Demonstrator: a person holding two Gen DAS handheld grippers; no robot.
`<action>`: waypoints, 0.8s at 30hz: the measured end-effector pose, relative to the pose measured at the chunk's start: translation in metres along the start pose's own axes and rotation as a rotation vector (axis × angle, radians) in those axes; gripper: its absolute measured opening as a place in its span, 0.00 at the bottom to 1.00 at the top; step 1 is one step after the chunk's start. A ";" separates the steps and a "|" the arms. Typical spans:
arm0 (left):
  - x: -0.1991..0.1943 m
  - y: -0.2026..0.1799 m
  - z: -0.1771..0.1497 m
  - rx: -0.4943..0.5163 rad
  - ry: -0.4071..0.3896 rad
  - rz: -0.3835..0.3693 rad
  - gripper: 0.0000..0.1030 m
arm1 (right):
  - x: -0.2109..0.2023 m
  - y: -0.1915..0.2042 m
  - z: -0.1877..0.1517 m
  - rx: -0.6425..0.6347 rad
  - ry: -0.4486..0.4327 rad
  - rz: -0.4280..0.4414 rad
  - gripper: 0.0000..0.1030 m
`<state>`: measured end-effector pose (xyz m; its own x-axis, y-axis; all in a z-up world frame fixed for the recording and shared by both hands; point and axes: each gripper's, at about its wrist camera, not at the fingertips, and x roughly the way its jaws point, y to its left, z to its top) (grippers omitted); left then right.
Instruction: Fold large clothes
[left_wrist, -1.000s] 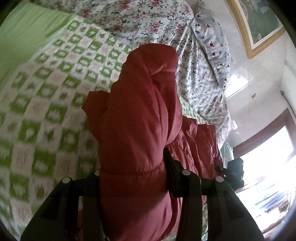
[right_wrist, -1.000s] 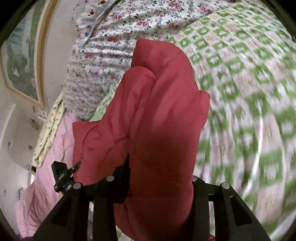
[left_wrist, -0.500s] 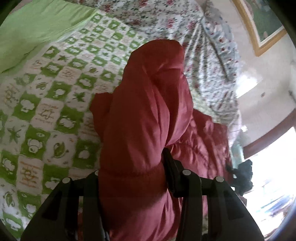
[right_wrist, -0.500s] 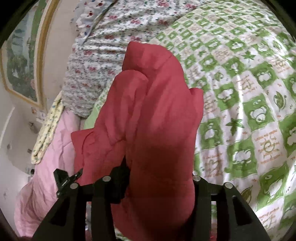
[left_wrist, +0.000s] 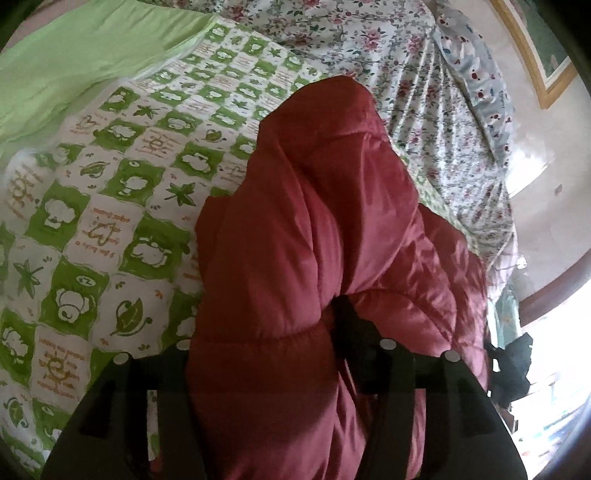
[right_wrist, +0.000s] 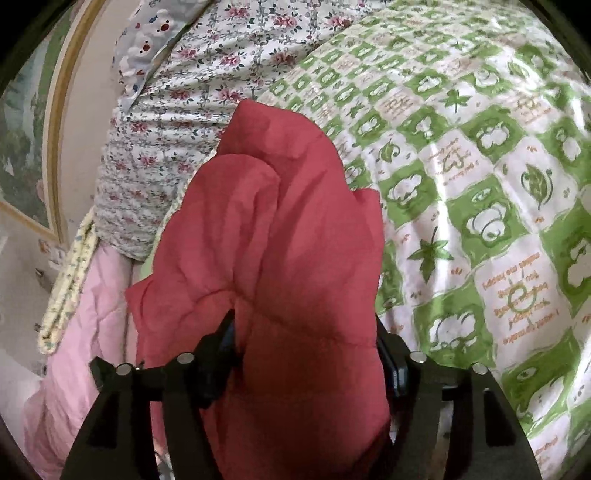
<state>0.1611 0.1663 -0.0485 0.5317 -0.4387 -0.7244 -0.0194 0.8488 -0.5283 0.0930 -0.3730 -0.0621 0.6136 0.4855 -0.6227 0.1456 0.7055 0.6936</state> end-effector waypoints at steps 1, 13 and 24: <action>0.000 0.000 0.000 -0.001 -0.003 0.013 0.57 | 0.000 0.000 0.000 0.001 -0.003 -0.004 0.71; -0.037 -0.017 -0.010 0.039 -0.126 0.158 0.70 | -0.009 0.005 -0.005 -0.015 -0.061 -0.067 0.81; -0.063 -0.008 -0.012 -0.007 -0.172 0.168 0.71 | -0.014 0.014 -0.009 -0.020 -0.086 -0.109 0.82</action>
<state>0.1182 0.1834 -0.0039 0.6567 -0.2341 -0.7169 -0.1253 0.9036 -0.4098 0.0796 -0.3656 -0.0464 0.6592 0.3605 -0.6599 0.1997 0.7621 0.6159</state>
